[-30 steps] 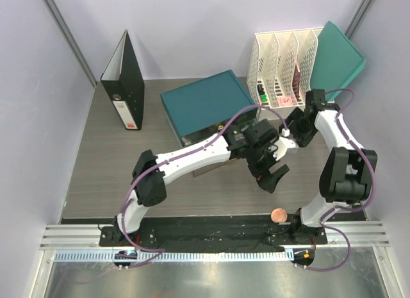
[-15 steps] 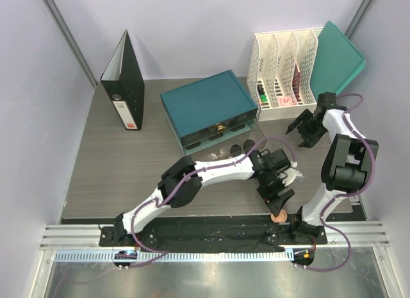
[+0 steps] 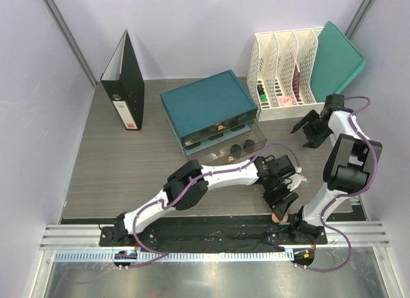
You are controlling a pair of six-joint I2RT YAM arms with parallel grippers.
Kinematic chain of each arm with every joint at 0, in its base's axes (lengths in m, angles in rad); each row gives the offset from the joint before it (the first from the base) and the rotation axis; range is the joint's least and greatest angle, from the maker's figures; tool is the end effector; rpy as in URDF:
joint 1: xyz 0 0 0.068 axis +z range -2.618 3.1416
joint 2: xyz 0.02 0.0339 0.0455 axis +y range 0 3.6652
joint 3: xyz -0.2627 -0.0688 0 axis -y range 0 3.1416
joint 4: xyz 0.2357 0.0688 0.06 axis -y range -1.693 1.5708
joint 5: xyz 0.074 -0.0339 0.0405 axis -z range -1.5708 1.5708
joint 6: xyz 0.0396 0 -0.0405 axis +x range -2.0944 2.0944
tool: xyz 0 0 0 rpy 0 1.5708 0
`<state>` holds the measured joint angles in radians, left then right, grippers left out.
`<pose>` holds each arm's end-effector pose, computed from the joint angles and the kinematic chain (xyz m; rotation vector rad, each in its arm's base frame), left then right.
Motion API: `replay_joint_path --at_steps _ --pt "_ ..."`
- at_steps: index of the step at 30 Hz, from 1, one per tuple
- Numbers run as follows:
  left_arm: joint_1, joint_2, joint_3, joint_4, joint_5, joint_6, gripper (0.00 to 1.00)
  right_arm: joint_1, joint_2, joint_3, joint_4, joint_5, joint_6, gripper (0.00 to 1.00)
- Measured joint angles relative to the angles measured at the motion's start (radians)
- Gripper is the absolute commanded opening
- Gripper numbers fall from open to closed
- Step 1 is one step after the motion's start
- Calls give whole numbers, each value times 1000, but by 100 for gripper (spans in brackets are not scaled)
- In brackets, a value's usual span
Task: Organize the makeup
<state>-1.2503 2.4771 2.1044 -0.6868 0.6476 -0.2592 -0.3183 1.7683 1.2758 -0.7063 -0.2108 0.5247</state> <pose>0.1411 -0.5009 0.1535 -1.5568 -2.3605 1.1930 0.3337 -0.1012 0.2075 1.0843 2.5532 0.3456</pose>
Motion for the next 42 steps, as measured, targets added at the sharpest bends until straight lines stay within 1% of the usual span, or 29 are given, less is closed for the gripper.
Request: replay_joint_path --at_steps 1,2,3,12,17,21,25,29,34,37,42 --pt "0 6 5 3 1 -3 22 -1 0 -1 0 -2 0 74" --pt "-1 10 7 6 -1 -6 1 -2 0 -2 1 -3 -1 74" --pt "-2 17 7 7 -1 -1 0 -4 0 -3 2 -3 -1 74" --pt "-3 32 7 -14 -60 11 0 -13 0 -10 3 -5 -1 73" --pt "17 -19 -1 -45 -100 26 0 -13 -3 -34 13 -12 -1 73" --pt "63 -99 -1 -72 -131 32 0 -13 -23 -82 18 -17 -1 72" --pt "143 -202 -14 -73 -176 24 0 1 -68 -130 26 -19 0 72" --pt "230 -289 -46 -73 -220 7 0 53 -119 -185 36 -18 5 72" --pt "311 -333 -74 -102 -335 19 0 150 -150 -233 47 -18 21 72" --pt "322 -346 -117 -123 -435 35 0 200 -158 -244 48 -16 35 72" --pt "326 -375 -197 -146 -582 27 0 230 -204 -272 55 -16 51 72"
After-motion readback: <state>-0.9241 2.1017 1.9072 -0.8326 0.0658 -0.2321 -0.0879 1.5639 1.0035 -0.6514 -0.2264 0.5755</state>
